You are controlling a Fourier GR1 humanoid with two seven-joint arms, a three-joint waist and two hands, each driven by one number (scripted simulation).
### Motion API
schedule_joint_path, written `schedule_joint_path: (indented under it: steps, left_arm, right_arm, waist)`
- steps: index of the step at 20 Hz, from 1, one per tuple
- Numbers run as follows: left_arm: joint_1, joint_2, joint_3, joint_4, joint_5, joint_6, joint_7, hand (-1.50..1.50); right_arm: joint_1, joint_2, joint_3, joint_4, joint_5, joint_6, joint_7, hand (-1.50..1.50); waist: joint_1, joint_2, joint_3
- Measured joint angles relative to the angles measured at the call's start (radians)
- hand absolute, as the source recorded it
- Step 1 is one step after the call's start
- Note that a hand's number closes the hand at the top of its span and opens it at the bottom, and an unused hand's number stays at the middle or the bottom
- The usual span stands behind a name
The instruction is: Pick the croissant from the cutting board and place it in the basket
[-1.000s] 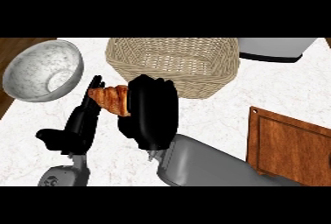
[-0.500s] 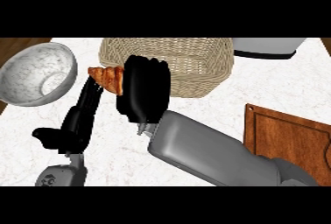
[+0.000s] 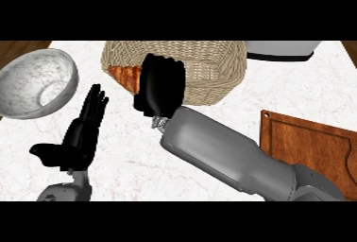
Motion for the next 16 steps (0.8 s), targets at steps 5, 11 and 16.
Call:
schedule_joint_path:
  steps: [5,11,16]
  left_arm:
    - [0.012,-0.003,0.0,-0.021,0.0,0.004,0.002,0.0]
    - [0.029,0.015,0.017,-0.039,0.014,-0.011,0.008,0.0]
    - [0.041,0.017,0.02,-0.061,0.019,-0.013,0.011,0.0]
  right_arm:
    - [-0.015,0.003,0.014,0.102,-0.056,-0.037,-0.031,1.5]
    - [0.0,0.009,0.02,0.161,-0.116,-0.11,-0.088,1.5]
    - [0.01,0.012,0.026,0.218,-0.16,-0.163,-0.121,1.5]
  waist:
    - [-0.006,0.0,0.0]
    - [-0.012,-0.008,0.002]
    - [-0.014,-0.007,0.002]
